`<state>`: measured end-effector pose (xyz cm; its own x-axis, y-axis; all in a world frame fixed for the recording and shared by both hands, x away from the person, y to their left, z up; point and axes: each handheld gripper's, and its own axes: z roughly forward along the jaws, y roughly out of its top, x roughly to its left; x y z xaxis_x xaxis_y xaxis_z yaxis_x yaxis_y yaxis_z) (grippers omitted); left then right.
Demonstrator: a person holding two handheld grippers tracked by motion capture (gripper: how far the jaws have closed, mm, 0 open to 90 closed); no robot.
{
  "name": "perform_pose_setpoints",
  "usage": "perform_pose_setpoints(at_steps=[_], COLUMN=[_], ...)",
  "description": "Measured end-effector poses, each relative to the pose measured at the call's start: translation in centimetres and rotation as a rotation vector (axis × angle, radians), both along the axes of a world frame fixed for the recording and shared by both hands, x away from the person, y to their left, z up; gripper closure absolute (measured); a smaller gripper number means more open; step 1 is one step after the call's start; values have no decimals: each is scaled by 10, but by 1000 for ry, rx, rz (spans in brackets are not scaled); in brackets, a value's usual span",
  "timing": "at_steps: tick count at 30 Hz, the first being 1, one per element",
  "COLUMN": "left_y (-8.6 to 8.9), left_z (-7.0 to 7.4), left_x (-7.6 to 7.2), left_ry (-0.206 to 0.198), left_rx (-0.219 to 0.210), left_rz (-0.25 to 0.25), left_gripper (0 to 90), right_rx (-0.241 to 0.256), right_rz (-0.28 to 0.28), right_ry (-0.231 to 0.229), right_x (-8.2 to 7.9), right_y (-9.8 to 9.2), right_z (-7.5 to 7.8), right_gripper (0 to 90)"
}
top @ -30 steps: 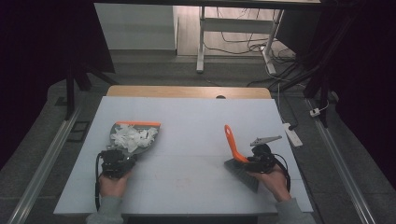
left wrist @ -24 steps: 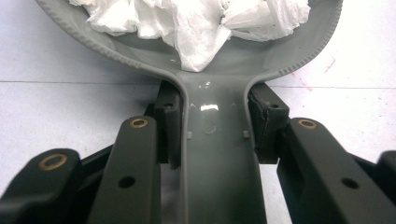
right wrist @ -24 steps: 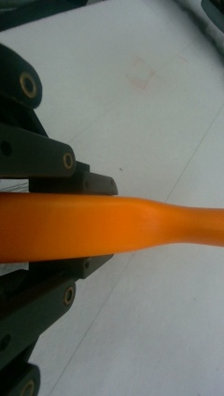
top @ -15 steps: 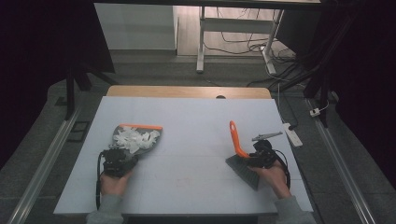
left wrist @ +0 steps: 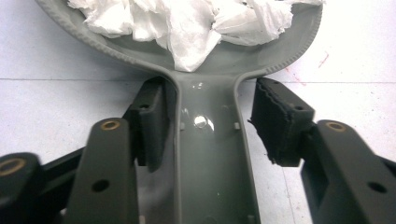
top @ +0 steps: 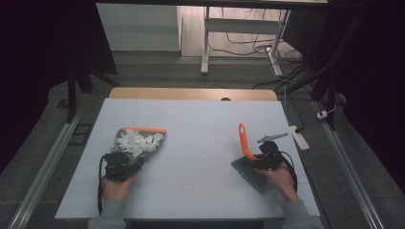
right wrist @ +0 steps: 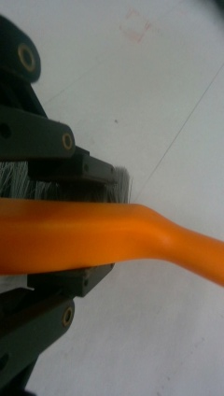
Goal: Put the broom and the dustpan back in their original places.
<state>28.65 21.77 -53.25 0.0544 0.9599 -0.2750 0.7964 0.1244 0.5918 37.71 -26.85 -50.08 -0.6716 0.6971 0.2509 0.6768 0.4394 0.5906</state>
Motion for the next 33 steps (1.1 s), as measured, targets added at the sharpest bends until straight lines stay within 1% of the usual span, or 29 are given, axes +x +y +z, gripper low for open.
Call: perform_pose_setpoints(at_steps=[4, 6, 8, 10, 13, 14, 16, 17, 19, 20, 22, 24, 28, 30, 33], left_y=[0, 0, -1, -1, -1, -1, 0, 0, 0, 1, 2, 3, 6, 6, 7], left_z=[1, 1, 1, 3, 5, 6, 7, 8, 9, 10, 11, 12, 16, 18, 20], left_x=[0, -1, -2, -3, -5, -5, -7, -7, -9, -10, -12, -13, -18, -20, -21], left_ry=[-3, 0, -4, -15, -27, -28, -34, -35, -42, -49, -57, -63, -82, -90, -99], left_rx=[-5, -5, 7, 17, 27, 26, 26, 32, 32, 32, 30, 27, 25, 26, 25], left_rz=[1, -1, 1, 6, 6, 7, 0, -1, -8, -8, -16, -23, -52, -67, -88], left_gripper=[411, 365, 321, 267, 239, 234, 228, 223, 221, 220, 218, 218, 255, 262, 269], right_rx=[-26, -33, -39, -60, -91, -97, -115, -106, -109, -104, -107, -97, -87, -92, -82], right_rz=[-12, -19, -27, -37, -55, -59, -75, -87, -97, -98, -99, -100, -76, -60, -49], right_ry=[-10, -9, -10, -20, -33, -36, -65, -72, -83, -82, -95, -106, -140, -161, -178], right_x=[1, 2, 2, 2, 3, 3, 2, 2, 1, 1, 0, -1, -7, -12, -17], right_y=[-1, -1, -1, -1, 0, 0, -1, -2, -2, -3, -3, -4, -4, -3, -4], right_z=[-1, -3, -3, -4, -5, -5, -4, -3, -1, -1, -1, 1, 4, 6, 9], right_gripper=[515, 495, 474, 444, 412, 405, 404, 405, 404, 402, 399, 399, 410, 409, 414])
